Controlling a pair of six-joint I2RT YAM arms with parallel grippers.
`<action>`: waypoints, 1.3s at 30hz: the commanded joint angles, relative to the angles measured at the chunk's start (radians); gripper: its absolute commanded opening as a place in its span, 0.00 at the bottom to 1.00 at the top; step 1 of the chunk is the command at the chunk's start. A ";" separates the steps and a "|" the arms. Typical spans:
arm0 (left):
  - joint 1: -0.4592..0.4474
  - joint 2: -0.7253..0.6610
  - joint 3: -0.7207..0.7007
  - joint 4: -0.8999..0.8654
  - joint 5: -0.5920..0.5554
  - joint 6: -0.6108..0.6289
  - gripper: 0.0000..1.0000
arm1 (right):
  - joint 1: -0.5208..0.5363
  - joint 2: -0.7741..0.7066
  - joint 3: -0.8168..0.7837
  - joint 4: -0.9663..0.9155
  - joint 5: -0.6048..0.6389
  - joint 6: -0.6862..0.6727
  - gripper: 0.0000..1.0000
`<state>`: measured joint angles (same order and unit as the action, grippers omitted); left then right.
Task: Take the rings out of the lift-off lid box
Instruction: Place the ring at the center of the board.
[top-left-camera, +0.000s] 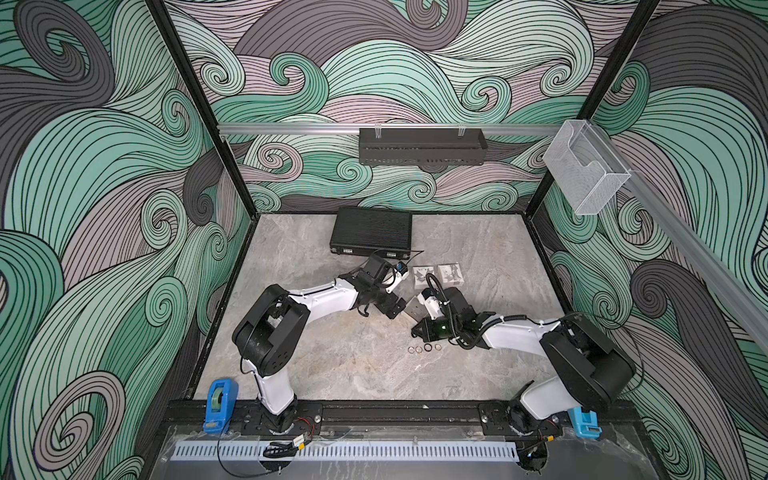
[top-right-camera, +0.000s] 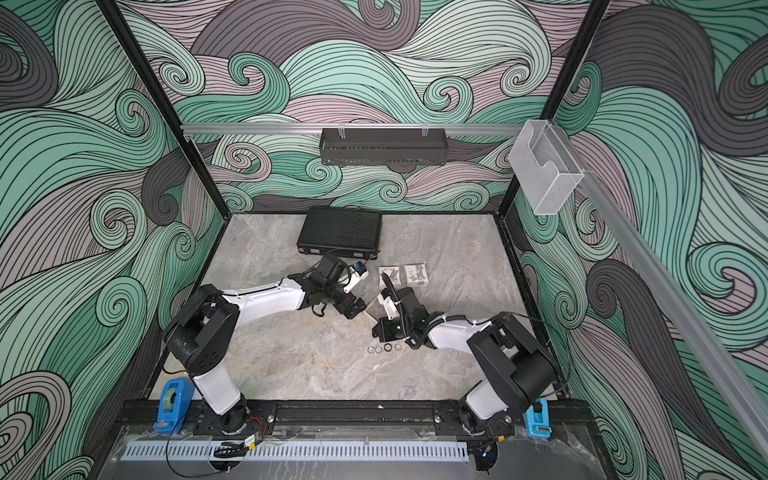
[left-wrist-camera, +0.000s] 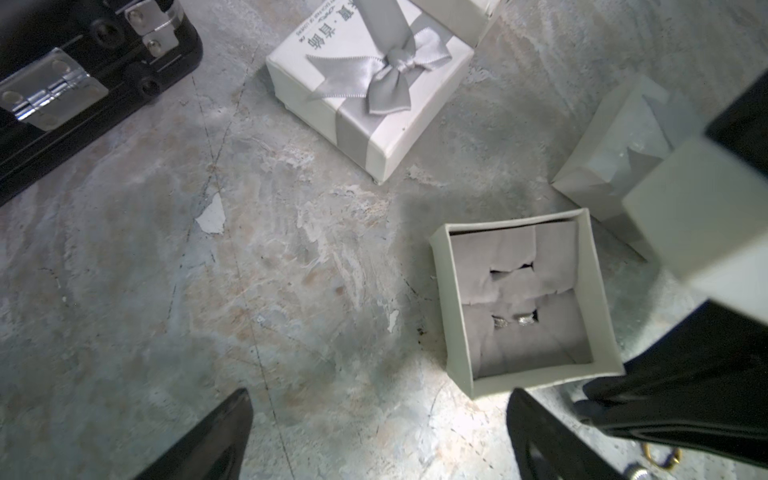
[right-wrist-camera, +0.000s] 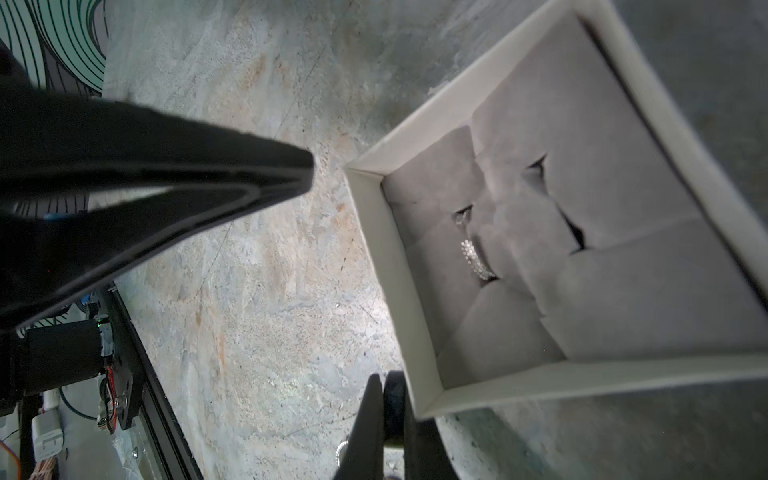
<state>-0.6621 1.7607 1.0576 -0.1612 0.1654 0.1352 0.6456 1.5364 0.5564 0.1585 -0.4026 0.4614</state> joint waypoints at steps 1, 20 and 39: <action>-0.002 -0.013 0.012 0.000 -0.006 0.007 0.96 | -0.003 0.018 0.016 -0.006 0.009 0.012 0.06; -0.001 0.000 0.027 -0.009 -0.007 0.007 0.96 | -0.003 -0.069 -0.060 -0.065 0.049 0.013 0.22; -0.001 -0.011 -0.048 -0.003 0.027 -0.049 0.96 | -0.018 -0.324 0.053 -0.355 0.113 -0.149 0.59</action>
<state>-0.6621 1.7561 1.0031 -0.1635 0.1688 0.1005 0.6407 1.2274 0.5644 -0.1265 -0.3229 0.3740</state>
